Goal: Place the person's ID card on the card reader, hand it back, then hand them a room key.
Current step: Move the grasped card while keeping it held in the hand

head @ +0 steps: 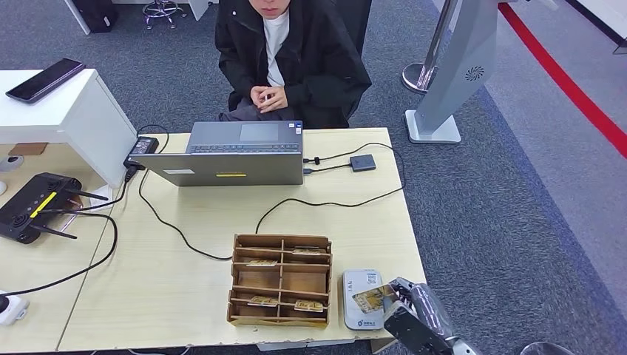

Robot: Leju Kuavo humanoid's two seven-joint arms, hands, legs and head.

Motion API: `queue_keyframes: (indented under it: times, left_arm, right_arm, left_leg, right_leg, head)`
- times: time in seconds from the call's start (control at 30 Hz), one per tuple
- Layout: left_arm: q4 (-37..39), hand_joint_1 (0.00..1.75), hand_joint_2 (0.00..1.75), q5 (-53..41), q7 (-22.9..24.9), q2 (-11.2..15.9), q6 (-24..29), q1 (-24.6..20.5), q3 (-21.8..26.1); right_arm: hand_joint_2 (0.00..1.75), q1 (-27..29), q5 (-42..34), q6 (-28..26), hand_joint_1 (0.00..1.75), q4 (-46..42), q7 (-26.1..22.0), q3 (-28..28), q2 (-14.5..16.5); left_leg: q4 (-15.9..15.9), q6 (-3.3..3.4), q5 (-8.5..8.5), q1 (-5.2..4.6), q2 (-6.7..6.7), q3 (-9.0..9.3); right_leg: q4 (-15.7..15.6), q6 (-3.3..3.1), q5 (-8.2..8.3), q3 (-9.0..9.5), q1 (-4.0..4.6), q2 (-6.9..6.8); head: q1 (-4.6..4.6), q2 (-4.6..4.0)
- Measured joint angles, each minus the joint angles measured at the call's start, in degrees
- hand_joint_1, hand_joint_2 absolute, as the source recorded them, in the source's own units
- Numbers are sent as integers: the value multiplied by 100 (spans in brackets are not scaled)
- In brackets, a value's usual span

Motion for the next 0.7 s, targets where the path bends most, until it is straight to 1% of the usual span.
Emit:
queue_keyframes:
  times: [0.43,0.7]
  left_arm:
    - [0,0,0,-74,0,0,-4,-1,-2]
    - [0,0,0,-87,0,-2,-5,-2,-2]
  right_arm:
    - [175,-266,-23,78,175,429,62,321,3]
    - [175,-420,-27,74,175,621,62,408,93]
  left_leg:
    - [0,0,0,0,0,1]
    - [0,0,0,0,0,1]
  right_leg:
    - [0,0,0,0,0,0]
    - [0,0,0,0,0,0]
  head:
    - [1,0]
    - [1,0]
